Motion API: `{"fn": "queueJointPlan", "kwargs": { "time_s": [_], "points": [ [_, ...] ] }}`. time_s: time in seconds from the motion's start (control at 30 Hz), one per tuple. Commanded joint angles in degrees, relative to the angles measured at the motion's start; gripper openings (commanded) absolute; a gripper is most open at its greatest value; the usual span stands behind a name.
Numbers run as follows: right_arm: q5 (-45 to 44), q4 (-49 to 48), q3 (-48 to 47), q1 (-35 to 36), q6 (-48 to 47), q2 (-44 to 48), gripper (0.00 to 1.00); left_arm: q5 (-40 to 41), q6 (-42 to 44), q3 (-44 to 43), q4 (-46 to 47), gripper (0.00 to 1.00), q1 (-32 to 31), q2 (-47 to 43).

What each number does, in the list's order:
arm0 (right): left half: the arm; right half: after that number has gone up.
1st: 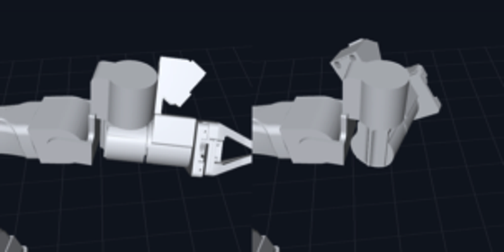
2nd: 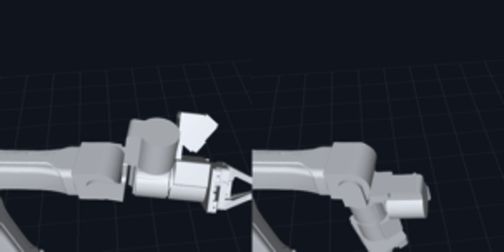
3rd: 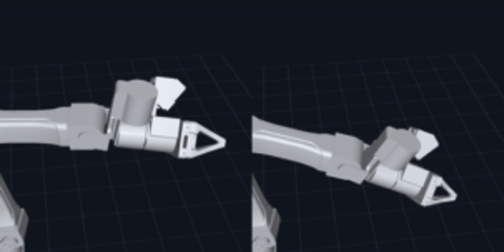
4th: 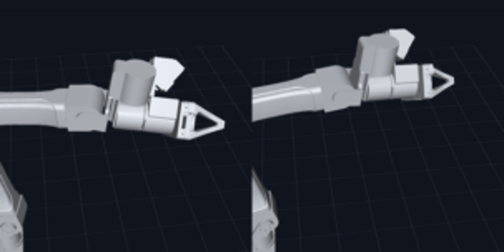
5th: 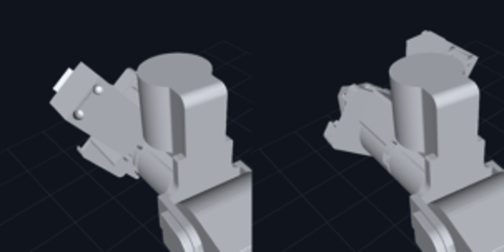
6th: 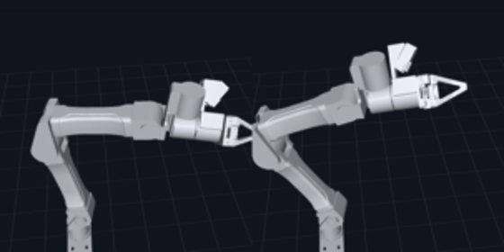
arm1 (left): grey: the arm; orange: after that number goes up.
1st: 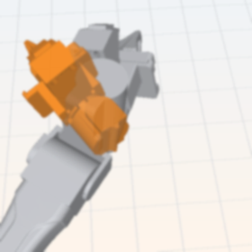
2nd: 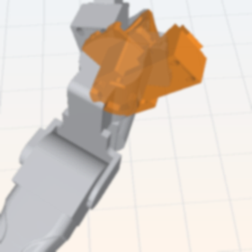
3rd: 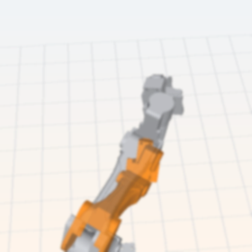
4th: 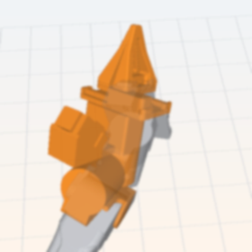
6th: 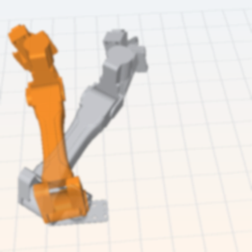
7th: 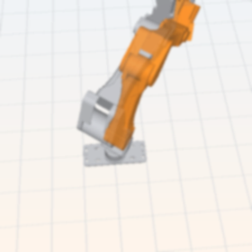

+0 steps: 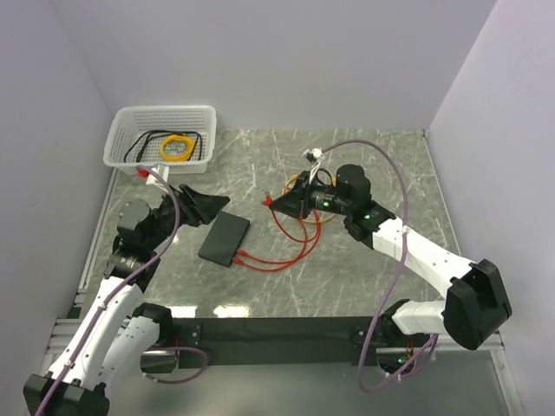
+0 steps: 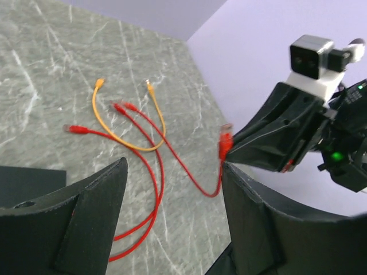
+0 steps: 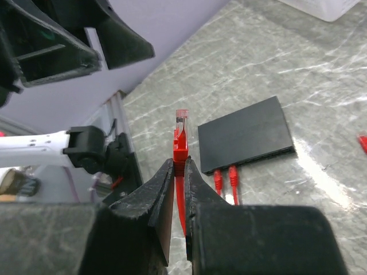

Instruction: Insert the plug into the switch port

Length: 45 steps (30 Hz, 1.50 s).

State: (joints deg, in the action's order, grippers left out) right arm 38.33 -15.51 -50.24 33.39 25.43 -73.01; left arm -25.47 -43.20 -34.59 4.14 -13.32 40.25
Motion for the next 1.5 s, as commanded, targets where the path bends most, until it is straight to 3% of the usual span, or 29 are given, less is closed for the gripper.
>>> {"fn": "queueJointPlan", "kwargs": {
  "time_s": [0.0, 0.07, 0.1, 0.2, 0.33, 1.07, 1.47],
  "points": [
    [-8.7, 1.7, -2.7, 3.2, -4.1, 1.5, 0.00, -1.8, -1.7, 0.3, 5.4, 0.72, -0.7, -0.4],
    [-15.9, 8.4, -5.8, 7.5, -8.8, 1.1, 0.00, -1.0, -1.3, -0.5, 4.3, 0.71, -1.8, 0.4],
    [-23.7, 10.5, -7.1, 9.2, -10.1, 0.7, 0.00, 0.2, -0.8, -1.0, 3.8, 0.70, -2.5, 1.8],
    [-32.9, 16.6, -10.6, 13.2, -12.9, -1.3, 0.00, 5.8, 0.9, -4.0, 0.1, 0.66, -7.0, 5.4],
    [-38.2, 18.5, -12.5, 15.8, -14.4, -2.5, 0.00, 11.7, 2.0, -6.4, -1.5, 0.68, -13.3, 8.8],
    [-41.4, 20.8, -14.1, 21.0, -17.1, -2.8, 0.00, 13.9, -0.8, -4.6, 5.2, 0.69, -16.3, 11.6],
    [-41.4, 20.6, -15.1, 22.3, -17.1, -3.1, 0.00, 14.6, -1.2, -4.4, 6.7, 0.63, -17.5, 13.6]
  ]
}}
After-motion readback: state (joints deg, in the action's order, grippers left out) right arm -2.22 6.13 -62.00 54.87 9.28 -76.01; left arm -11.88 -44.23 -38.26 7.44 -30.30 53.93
